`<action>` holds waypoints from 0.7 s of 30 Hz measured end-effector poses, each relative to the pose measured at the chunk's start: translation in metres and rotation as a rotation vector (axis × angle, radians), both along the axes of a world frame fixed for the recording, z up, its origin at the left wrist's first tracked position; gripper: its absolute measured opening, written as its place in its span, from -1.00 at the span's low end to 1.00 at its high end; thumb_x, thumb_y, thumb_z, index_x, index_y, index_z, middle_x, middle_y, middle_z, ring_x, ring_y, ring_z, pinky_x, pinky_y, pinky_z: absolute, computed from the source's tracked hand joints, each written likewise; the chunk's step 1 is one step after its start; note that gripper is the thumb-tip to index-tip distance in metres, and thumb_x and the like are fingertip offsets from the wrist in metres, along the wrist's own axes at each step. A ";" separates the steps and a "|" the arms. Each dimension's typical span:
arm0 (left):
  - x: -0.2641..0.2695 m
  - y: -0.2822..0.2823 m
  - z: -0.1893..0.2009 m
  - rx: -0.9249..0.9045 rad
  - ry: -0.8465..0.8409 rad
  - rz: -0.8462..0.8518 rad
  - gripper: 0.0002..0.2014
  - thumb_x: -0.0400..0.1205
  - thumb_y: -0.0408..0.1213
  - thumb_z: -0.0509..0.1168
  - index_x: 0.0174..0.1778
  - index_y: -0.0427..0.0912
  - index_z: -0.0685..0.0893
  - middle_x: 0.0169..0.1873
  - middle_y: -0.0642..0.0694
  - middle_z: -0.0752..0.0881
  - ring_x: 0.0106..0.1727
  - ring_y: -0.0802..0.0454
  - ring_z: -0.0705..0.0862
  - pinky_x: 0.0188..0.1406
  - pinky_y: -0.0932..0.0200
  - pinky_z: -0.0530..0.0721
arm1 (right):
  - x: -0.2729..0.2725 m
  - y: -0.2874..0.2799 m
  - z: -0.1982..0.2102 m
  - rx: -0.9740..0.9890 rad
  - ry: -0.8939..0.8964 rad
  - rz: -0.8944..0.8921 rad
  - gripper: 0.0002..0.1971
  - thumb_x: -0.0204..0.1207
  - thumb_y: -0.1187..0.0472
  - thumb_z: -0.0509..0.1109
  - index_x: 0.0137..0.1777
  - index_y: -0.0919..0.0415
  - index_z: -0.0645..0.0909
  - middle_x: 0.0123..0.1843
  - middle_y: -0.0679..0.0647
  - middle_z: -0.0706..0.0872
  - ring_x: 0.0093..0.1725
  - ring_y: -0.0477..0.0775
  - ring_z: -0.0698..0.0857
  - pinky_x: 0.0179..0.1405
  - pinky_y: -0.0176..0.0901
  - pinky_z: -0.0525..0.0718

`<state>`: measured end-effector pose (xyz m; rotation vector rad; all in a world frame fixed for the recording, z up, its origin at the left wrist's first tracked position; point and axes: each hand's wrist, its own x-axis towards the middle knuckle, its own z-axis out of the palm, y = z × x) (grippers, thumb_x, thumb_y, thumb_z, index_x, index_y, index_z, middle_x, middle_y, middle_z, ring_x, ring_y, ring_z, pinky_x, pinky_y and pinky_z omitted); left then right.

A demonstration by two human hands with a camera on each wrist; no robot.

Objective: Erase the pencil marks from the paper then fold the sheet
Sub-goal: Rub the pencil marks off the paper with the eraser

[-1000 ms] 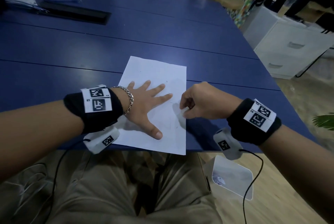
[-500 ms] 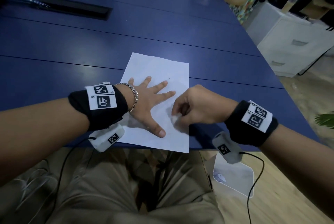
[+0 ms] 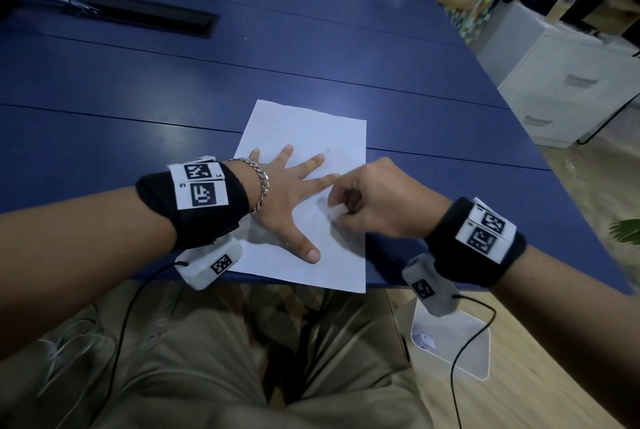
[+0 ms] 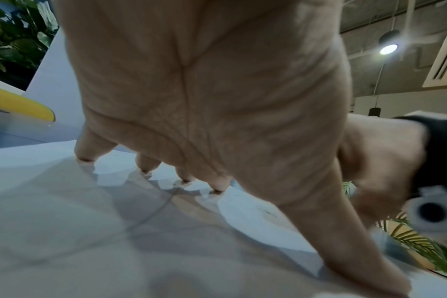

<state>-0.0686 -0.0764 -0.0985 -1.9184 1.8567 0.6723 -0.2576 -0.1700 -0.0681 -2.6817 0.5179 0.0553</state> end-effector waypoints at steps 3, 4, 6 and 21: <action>0.001 0.000 -0.002 -0.004 0.008 0.005 0.41 0.02 0.84 0.22 0.62 0.54 -0.53 0.69 0.26 -0.58 0.77 -0.32 -0.46 0.61 -0.72 -0.19 | -0.010 0.016 0.006 0.070 0.165 0.108 -0.85 0.46 0.05 0.60 0.00 -0.02 0.84 -0.26 -0.21 0.81 -0.21 -0.25 0.76 -0.18 -0.33 0.75; 0.000 0.000 -0.002 -0.013 0.009 0.003 0.41 0.02 0.84 0.22 0.62 0.54 -0.52 0.69 0.26 -0.58 0.77 -0.32 -0.46 0.61 -0.72 -0.19 | -0.013 0.016 0.007 0.081 0.184 0.105 -0.85 0.46 0.05 0.60 0.02 -0.03 0.84 -0.24 -0.22 0.82 -0.20 -0.26 0.77 -0.17 -0.36 0.74; 0.000 0.001 -0.003 -0.039 0.014 -0.006 0.40 0.05 0.83 0.24 0.62 0.54 -0.53 0.71 0.25 -0.55 0.78 -0.32 -0.44 0.61 -0.72 -0.20 | -0.021 0.012 0.009 0.080 0.104 0.023 -0.83 0.46 0.09 0.61 0.04 -0.03 0.84 -0.23 -0.22 0.82 -0.17 -0.27 0.78 -0.13 -0.37 0.75; 0.093 -0.007 0.003 -0.231 0.133 0.134 -0.30 0.85 -0.23 0.12 0.85 0.14 -0.10 0.84 0.10 -0.05 0.85 -0.03 -0.06 0.77 0.04 -0.01 | -0.076 0.088 -0.008 0.139 -0.256 -0.432 -0.79 0.55 -0.02 0.56 0.18 -0.17 0.81 -0.11 -0.29 0.77 -0.02 -0.29 0.75 -0.04 -0.40 0.69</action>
